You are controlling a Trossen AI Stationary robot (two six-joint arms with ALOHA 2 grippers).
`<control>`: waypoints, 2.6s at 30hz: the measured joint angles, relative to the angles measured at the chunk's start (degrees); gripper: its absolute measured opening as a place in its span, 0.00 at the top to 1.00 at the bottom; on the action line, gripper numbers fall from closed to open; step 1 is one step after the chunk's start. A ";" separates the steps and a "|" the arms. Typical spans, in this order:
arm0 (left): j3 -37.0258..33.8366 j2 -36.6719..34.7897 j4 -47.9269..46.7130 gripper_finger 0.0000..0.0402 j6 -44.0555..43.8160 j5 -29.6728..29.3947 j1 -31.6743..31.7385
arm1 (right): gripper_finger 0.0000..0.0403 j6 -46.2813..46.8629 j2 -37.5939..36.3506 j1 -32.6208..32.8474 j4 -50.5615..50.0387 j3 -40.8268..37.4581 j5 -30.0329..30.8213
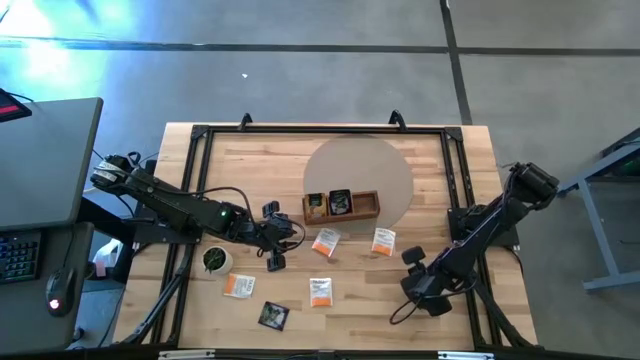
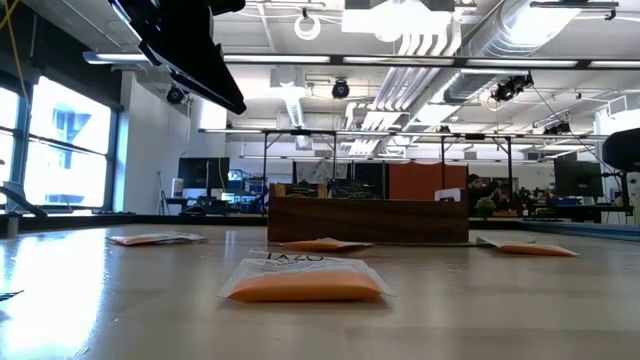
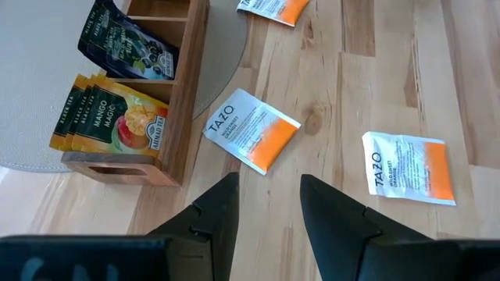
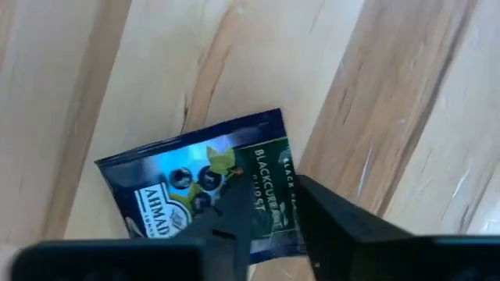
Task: Pick & Place Tea
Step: Put the violet tea bag into the middle section of the wooden organizer
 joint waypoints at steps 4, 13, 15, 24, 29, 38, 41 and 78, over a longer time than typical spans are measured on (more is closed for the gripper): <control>0.00 0.00 -0.02 0.66 0.01 0.01 0.00 | 0.95 2.20 0.00 -0.13 2.31 -0.27 0.12; 0.00 0.00 -0.02 0.66 0.22 0.02 0.00 | 0.98 4.60 0.54 -0.17 11.50 2.30 27.10; -0.02 0.00 -0.02 0.66 0.28 0.04 0.00 | 0.99 4.74 0.42 -0.80 15.54 2.73 39.75; -0.02 0.00 -0.02 0.66 0.50 -0.02 0.00 | 0.99 -19.71 0.50 -12.39 36.94 2.73 63.67; -0.02 0.00 -0.02 0.66 1.38 -0.04 0.00 | 0.99 -35.54 0.52 -21.38 45.01 2.75 63.37; -0.02 0.00 -0.05 0.66 1.82 -0.05 0.00 | 1.00 -39.81 1.99 -30.54 46.61 2.77 57.31; -0.02 0.00 -0.07 0.66 1.82 -0.07 0.00 | 1.00 -42.85 5.34 -31.04 51.19 2.79 55.38; -0.02 0.00 -0.20 0.66 0.96 14.70 -0.02 | 0.69 -54.92 14.56 -29.03 77.02 2.88 45.34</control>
